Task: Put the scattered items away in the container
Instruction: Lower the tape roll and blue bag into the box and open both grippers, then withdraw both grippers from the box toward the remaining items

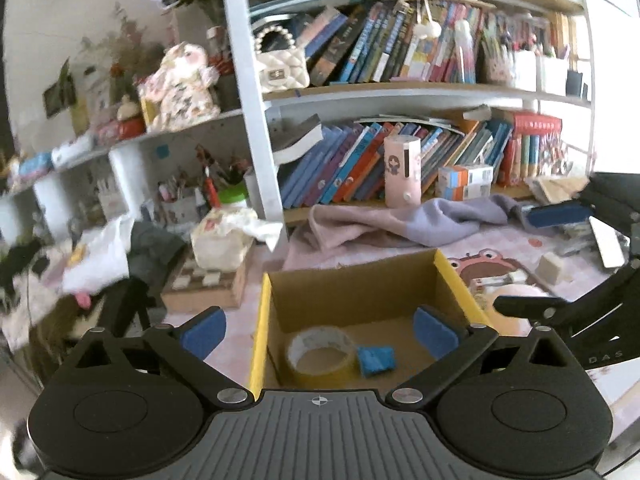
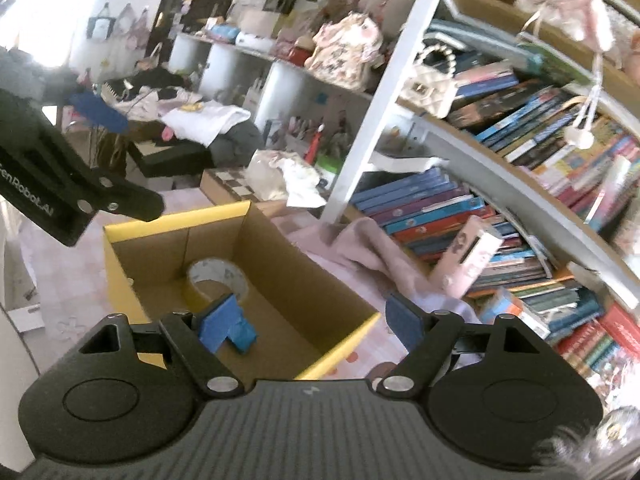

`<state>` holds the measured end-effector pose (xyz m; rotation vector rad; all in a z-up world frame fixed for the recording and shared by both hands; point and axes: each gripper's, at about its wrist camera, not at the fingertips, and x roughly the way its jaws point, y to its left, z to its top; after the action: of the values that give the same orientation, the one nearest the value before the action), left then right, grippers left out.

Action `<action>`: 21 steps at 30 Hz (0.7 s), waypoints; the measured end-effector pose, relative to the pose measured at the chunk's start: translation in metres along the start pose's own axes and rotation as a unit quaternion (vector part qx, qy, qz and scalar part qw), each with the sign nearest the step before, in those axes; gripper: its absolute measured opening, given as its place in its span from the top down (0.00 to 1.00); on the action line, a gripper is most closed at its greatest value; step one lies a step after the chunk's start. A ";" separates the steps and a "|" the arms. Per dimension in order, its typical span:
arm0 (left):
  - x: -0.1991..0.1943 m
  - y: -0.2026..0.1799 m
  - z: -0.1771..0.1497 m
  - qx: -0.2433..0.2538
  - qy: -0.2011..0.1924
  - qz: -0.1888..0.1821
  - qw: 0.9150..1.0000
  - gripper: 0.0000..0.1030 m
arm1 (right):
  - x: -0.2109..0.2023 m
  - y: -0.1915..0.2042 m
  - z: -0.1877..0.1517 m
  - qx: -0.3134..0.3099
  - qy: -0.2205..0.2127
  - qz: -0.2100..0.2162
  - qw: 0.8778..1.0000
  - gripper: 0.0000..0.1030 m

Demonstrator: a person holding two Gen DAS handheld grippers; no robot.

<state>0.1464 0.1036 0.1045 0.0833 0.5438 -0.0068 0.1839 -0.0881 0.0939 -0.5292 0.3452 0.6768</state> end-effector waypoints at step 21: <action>-0.084 0.003 -0.080 -0.125 0.015 0.022 0.992 0.01 | -0.102 0.037 -0.065 0.157 0.011 -0.075 0.985 0.20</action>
<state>0.0331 0.1115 0.0806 -0.1496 0.5696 0.1051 0.0758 -0.1518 0.0758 -0.2584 0.4204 0.4581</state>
